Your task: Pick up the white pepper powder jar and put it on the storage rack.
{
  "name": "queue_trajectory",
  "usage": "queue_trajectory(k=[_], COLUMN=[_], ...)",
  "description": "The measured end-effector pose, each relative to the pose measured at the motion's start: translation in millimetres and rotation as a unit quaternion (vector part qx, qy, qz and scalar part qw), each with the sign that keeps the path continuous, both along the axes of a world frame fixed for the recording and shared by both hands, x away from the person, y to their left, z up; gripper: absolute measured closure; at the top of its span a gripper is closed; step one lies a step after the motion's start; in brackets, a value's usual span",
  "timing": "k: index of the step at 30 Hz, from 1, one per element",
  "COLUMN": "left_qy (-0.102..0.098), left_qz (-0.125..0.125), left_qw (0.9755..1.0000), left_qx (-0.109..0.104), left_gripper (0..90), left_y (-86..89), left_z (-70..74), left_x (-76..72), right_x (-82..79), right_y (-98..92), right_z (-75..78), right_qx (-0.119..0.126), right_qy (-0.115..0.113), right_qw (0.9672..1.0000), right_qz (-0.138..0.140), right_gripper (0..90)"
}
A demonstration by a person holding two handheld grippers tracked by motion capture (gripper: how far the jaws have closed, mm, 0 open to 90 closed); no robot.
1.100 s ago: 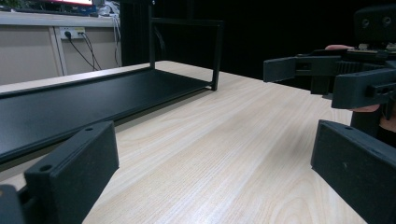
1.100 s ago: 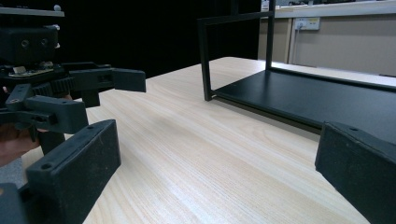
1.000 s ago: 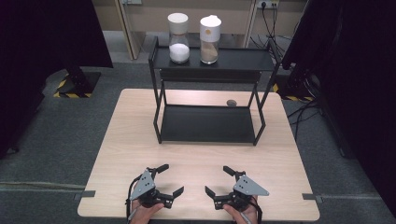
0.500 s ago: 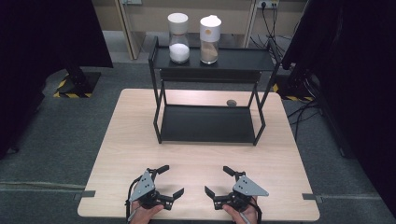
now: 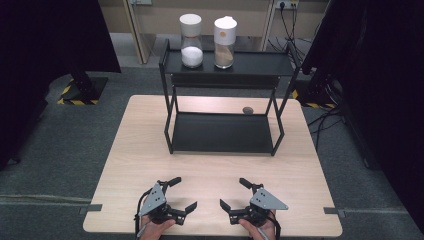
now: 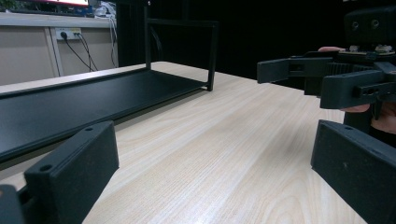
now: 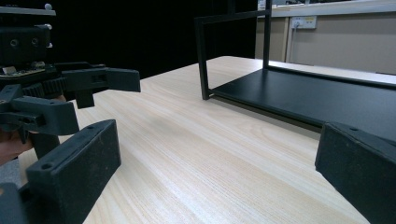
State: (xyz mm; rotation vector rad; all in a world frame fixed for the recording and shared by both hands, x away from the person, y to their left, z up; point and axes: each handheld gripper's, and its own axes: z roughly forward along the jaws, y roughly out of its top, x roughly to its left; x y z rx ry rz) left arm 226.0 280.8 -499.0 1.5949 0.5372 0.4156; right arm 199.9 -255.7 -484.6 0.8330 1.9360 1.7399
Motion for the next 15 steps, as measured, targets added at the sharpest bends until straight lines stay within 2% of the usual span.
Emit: queue_trajectory(k=[15], left_qy=[0.001], left_qz=[0.002], left_qw=[1.0000], left_qx=[-0.001], left_gripper=[0.1], left_y=[0.3], left_z=[-0.1], left_x=[0.3], right_x=[0.4], right_y=[-0.1], right_z=[-0.9], right_qx=[0.001], right_qy=[0.002], right_qw=[1.0000], right_qz=[0.000], right_gripper=[0.4])
